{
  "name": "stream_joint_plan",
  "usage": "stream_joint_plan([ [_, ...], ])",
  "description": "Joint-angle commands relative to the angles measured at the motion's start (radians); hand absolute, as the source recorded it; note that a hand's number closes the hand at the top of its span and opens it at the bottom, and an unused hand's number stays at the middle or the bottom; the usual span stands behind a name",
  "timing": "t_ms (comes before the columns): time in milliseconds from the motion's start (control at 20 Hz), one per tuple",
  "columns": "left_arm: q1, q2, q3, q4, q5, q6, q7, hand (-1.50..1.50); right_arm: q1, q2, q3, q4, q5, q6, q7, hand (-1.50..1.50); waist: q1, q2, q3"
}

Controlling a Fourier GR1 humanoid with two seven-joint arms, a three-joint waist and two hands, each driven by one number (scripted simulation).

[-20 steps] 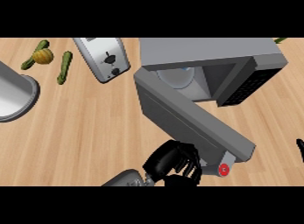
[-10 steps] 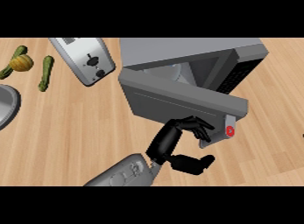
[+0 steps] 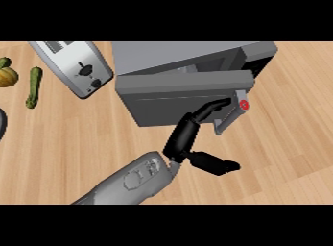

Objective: Pick up the milk, place it into the microwave and close the microwave

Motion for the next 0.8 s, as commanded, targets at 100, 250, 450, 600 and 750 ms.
stream_joint_plan([
  [100,-0.079,-0.002,0.016,0.051,0.080,0.028,-0.043,-1.50,-0.039,-0.032,-0.002,-0.015,-0.052,0.024,0.028,-1.50,-0.031,0.010,0.001],
  [250,-0.121,-0.002,0.025,0.084,0.105,0.042,-0.049,-1.50,-0.042,-0.038,0.001,-0.018,-0.087,0.030,0.046,-1.50,-0.052,0.013,0.002],
  [450,-0.152,-0.002,0.026,0.122,0.141,0.052,-0.066,-1.50,-0.070,-0.060,0.002,-0.020,-0.112,0.045,0.061,-1.50,-0.062,0.022,0.002],
  [600,-0.179,-0.002,0.020,0.141,0.161,0.066,-0.077,-1.50,-0.090,-0.083,-0.010,-0.019,-0.138,0.049,0.077,-1.50,-0.075,0.023,0.002],
  [750,-0.174,-0.002,0.019,0.155,0.190,0.067,-0.098,-1.50,-0.102,-0.097,-0.015,-0.015,-0.157,0.057,0.087,-1.50,-0.084,0.032,0.002],
])
